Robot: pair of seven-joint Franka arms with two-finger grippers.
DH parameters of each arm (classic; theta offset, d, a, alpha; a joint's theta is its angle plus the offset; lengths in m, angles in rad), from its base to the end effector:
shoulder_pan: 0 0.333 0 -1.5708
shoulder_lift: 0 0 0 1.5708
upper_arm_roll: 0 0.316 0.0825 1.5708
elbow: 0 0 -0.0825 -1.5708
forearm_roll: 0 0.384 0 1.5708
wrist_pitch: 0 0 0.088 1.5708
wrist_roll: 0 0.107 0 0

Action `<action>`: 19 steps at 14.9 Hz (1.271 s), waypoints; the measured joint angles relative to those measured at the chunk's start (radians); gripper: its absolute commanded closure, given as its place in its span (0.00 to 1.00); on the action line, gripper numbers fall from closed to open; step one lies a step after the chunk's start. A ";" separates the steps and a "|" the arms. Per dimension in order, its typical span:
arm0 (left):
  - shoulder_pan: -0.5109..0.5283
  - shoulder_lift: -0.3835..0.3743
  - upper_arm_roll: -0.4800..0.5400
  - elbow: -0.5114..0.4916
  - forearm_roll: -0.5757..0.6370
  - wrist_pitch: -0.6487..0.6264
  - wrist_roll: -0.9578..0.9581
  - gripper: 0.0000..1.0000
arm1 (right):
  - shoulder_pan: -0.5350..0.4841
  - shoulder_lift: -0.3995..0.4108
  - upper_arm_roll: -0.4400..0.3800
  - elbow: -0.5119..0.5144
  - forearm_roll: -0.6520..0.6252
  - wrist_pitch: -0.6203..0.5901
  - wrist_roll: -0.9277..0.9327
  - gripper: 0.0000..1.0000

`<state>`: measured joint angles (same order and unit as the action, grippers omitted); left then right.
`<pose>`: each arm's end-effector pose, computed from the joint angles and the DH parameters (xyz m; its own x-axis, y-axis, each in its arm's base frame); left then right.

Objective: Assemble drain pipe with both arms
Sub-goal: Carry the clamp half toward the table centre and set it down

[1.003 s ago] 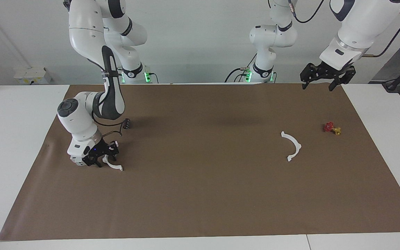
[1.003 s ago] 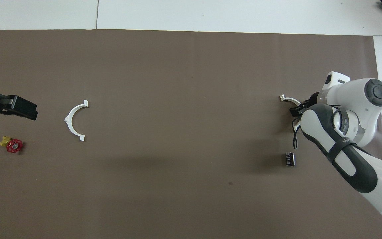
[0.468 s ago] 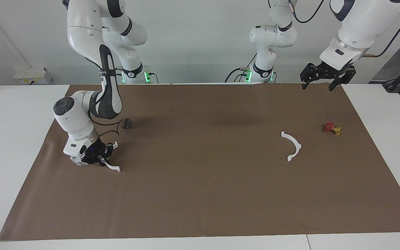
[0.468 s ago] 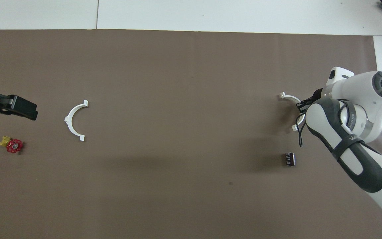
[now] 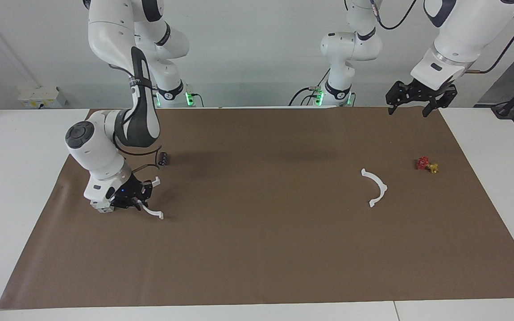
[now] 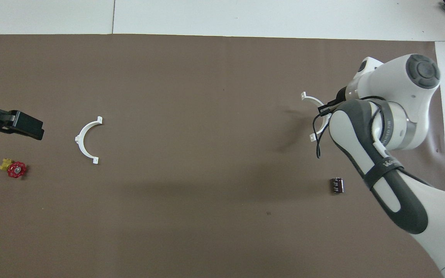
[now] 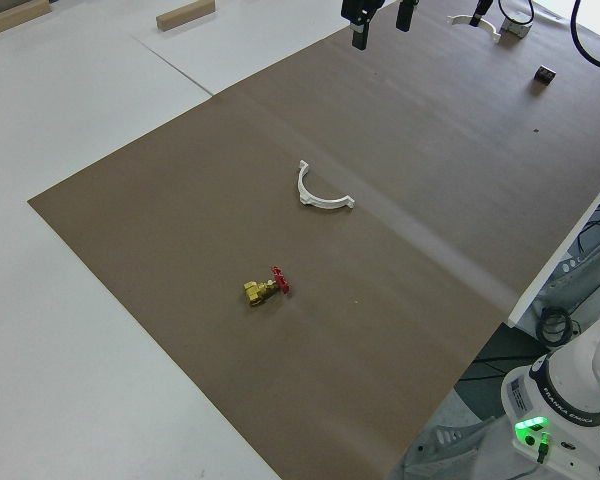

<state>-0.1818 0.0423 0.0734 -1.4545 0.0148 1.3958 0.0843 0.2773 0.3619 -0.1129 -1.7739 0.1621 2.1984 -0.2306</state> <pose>0.5462 -0.0586 0.6406 0.9768 -0.1882 -0.1018 -0.1901 -0.9817 -0.0093 0.6415 0.1182 0.3636 0.9493 0.3033 0.0824 0.3097 -0.9474 -0.0803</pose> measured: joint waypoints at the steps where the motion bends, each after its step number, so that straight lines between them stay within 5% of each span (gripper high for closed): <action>1: 0.000 0.000 0.000 0.000 0.000 0.000 0.000 0.00 | 0.044 0.007 0.000 0.006 -0.002 0.002 0.070 1.00; 9: 0.000 0.000 0.000 0.000 0.000 0.000 0.000 0.00 | 0.281 0.128 0.001 0.050 -0.005 0.154 0.359 1.00; 19: 0.000 0.000 0.000 0.000 0.000 0.000 0.000 0.00 | 0.339 0.156 -0.002 0.042 -0.017 0.178 0.398 1.00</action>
<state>-0.1818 0.0422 0.0734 -1.4545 0.0148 1.3958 0.0843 0.6166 0.5182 -0.1146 -1.7323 0.1453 2.3764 0.1675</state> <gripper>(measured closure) 0.000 0.797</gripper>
